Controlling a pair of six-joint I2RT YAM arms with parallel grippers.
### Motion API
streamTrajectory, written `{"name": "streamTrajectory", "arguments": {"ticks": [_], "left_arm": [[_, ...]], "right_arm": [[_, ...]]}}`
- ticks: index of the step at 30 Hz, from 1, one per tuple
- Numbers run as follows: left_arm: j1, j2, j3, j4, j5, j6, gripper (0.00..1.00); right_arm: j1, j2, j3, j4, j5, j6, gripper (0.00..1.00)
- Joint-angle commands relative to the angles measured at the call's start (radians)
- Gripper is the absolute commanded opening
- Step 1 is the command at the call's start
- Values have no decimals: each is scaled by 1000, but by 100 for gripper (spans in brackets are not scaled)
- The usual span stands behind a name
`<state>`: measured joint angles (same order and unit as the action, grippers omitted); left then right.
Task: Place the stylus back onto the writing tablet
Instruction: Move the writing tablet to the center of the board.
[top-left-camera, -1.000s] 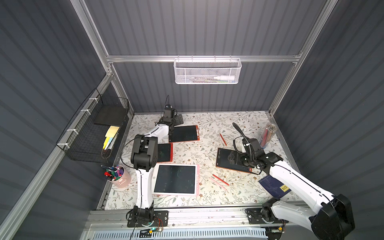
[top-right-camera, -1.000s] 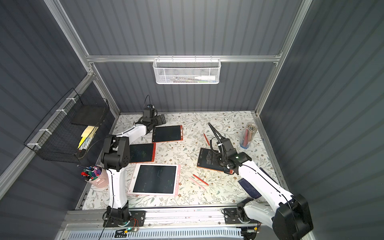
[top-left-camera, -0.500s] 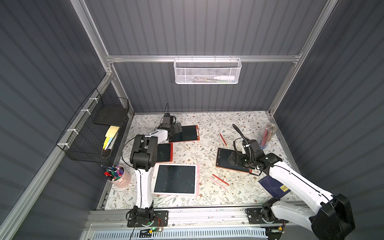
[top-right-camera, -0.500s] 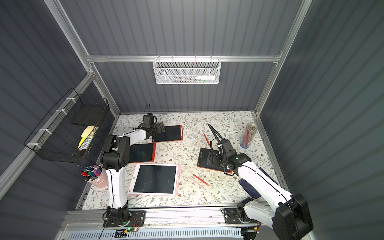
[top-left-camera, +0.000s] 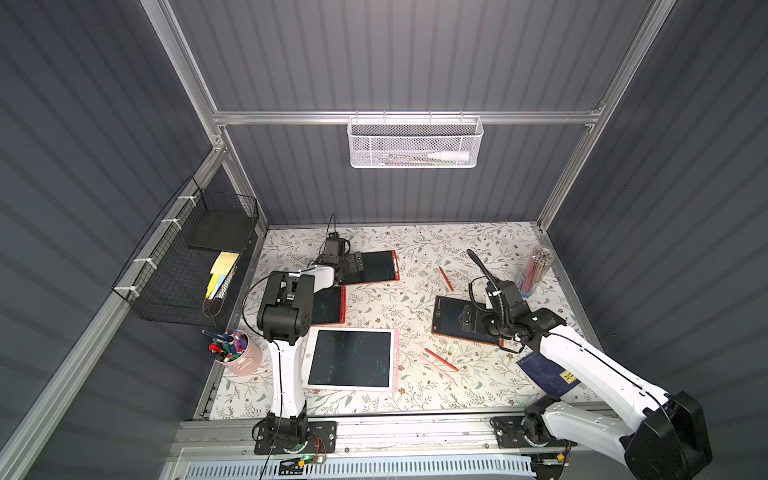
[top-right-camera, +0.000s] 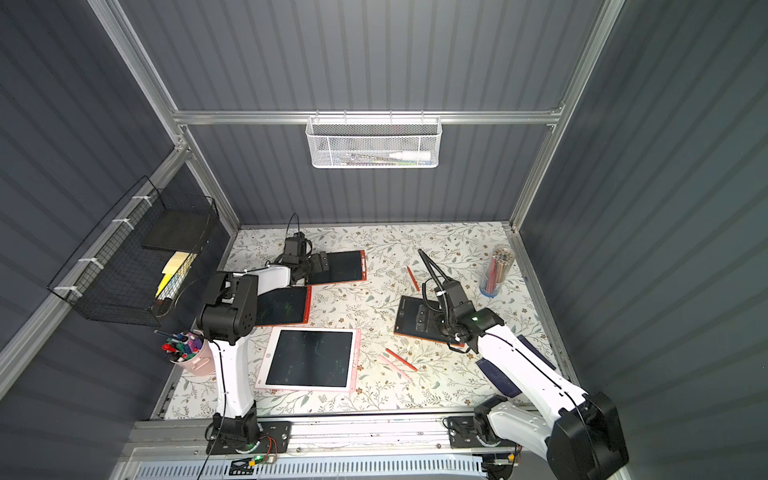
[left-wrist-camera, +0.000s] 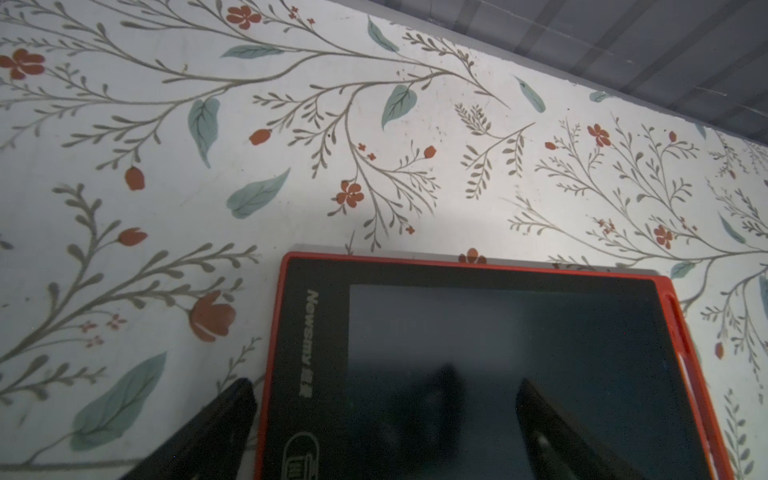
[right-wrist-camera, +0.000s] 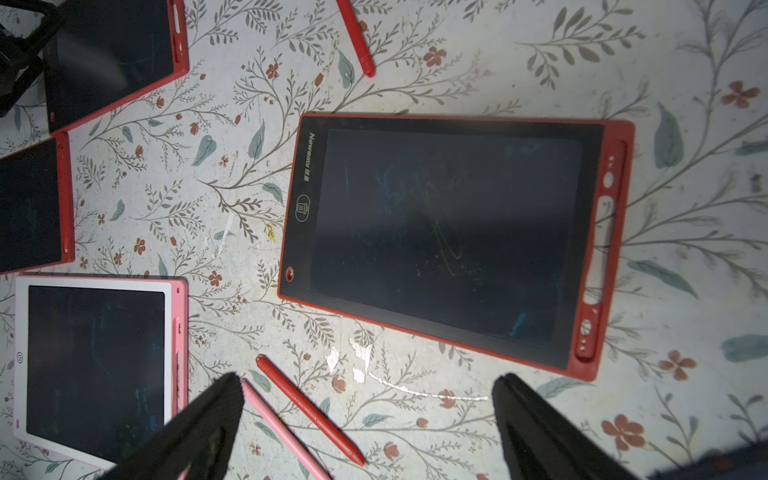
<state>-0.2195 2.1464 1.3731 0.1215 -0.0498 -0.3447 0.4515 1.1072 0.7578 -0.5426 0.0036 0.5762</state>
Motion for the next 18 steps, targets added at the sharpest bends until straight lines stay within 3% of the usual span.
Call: {"name": "streamTrajectory", "arguments": {"ticks": [1,11,18], "left_arm": [[-46,-7,-1,-38,26,12,99],[-101,24,49,-56,-13,1,99],[-101,68,304,-74,-160,-4,99]], "right_arm": [[3,5,-12,7,3,14,96],[1,-13,-18,-11,26,5,96],[0,-17,-14,-12,20,-2,96]]}}
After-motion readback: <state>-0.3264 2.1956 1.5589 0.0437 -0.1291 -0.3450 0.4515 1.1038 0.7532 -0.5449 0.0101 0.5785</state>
